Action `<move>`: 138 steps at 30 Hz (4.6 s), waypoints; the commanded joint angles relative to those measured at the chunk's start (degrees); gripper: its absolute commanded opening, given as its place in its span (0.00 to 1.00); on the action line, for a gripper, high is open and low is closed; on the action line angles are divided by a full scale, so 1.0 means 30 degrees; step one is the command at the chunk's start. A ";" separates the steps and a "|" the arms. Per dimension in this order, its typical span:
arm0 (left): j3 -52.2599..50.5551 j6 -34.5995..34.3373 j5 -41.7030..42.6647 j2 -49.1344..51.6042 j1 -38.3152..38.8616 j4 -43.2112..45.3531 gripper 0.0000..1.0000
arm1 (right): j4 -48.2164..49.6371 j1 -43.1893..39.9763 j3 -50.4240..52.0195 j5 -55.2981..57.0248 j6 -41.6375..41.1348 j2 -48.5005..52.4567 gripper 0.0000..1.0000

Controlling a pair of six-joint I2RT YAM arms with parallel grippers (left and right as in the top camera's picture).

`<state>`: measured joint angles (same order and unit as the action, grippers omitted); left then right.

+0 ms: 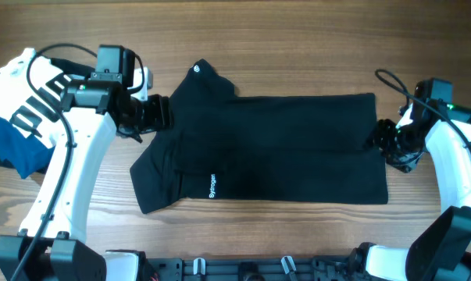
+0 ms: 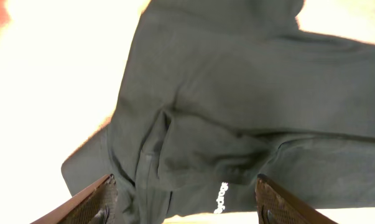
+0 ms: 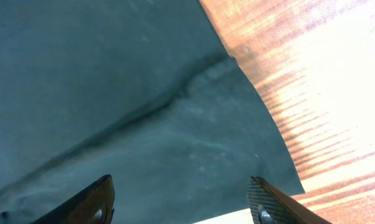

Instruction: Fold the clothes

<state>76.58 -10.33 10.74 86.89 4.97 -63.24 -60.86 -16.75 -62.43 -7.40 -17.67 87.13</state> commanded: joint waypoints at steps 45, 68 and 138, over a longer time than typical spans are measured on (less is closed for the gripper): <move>0.0867 0.1392 0.2200 1.2917 0.0758 1.5227 0.46 | 0.1741 -0.0044 -0.2404 -0.0561 0.1311 -0.0073 0.88; 0.0867 -0.1858 0.1785 1.0535 -0.0080 1.1963 0.04 | 1.0076 0.0087 -0.2579 -0.0561 0.1188 0.6171 0.86; 0.0816 -0.0546 0.4401 0.5457 -0.1843 -0.5049 0.04 | -0.4044 0.0794 -0.4524 0.6200 -0.1209 0.2776 0.05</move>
<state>79.31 -14.39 24.91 104.36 -0.69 -74.83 -71.31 -14.09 -76.12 8.34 -22.48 95.98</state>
